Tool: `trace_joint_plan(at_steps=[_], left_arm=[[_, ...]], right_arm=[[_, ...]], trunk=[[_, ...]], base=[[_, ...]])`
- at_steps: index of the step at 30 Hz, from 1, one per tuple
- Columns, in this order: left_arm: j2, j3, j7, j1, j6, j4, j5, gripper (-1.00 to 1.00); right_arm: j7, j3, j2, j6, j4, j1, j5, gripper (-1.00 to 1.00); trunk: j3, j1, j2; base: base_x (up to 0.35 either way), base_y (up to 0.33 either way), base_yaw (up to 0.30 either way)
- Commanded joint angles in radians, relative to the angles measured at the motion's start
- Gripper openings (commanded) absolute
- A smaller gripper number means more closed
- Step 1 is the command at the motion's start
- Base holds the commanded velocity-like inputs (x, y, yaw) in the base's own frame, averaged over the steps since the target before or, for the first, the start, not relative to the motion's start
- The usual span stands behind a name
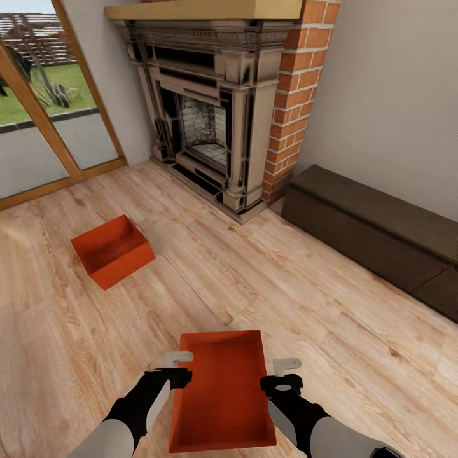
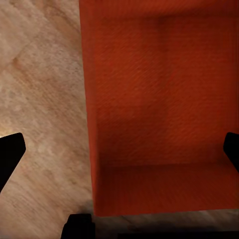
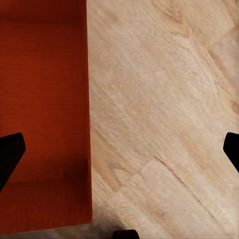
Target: Move the two storage containers from the living room to the garage. In the garage, place one container on the floor and stack the other container on top of it (either order is fine).
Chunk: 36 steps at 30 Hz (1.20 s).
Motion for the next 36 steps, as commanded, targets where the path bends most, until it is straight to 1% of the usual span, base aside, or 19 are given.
trace_joint_plan(at_steps=[1,10,14,15,18,19,25,36], left_arm=[[0.0,0.0,0.004,0.0,0.006,-0.002,0.001,1.0],[0.0,0.0,0.004,0.0,0.006,-0.002,0.001,1.0],[0.006,0.001,0.004,-0.001,0.005,-0.006,0.005,1.0],[0.008,0.003,0.004,-0.001,0.005,-0.009,0.007,1.0],[0.015,0.005,0.004,-0.001,0.005,-0.017,0.01,1.0],[0.015,0.006,0.003,-0.001,0.005,-0.017,0.01,1.0],[0.018,0.007,0.002,0.0,0.005,-0.005,0.011,1.0],[0.015,0.004,0.003,0.0,0.006,-0.002,0.009,1.0]], right_arm=[[-0.007,0.009,-0.001,0.007,-0.002,-0.001,-0.004,1.0],[-0.006,0.012,0.0,0.006,-0.002,-0.001,0.001,1.0],[-0.006,0.016,0.003,0.004,-0.012,-0.001,0.006,1.0],[-0.006,0.017,0.01,0.004,-0.014,-0.001,0.007,1.0],[-0.006,0.018,0.044,0.004,-0.009,-0.001,0.007,1.0],[-0.006,0.018,0.045,0.004,-0.008,-0.001,0.007,1.0],[0.001,0.018,0.045,-0.014,-0.002,-0.001,0.006,1.0],[0.005,0.018,0.045,-0.016,-0.002,-0.001,0.006,1.0]], trunk=[[-0.001,0.0,0.0],[-0.001,0.0,0.0],[-0.001,0.0,0.0],[-0.001,0.0,0.0],[-0.001,0.0,0.0],[-0.001,0.0,0.0],[-0.001,0.0,0.0],[-0.001,0.0,0.0]], base=[[0.0,0.0,-0.017],[0.0,0.0,-0.001],[0.0,0.0,0.0],[0.0,0.0,0.0],[0.0,0.0,0.0],[0.0,0.0,0.0],[0.0,0.0,0.0],[0.0,0.0,0.0]])
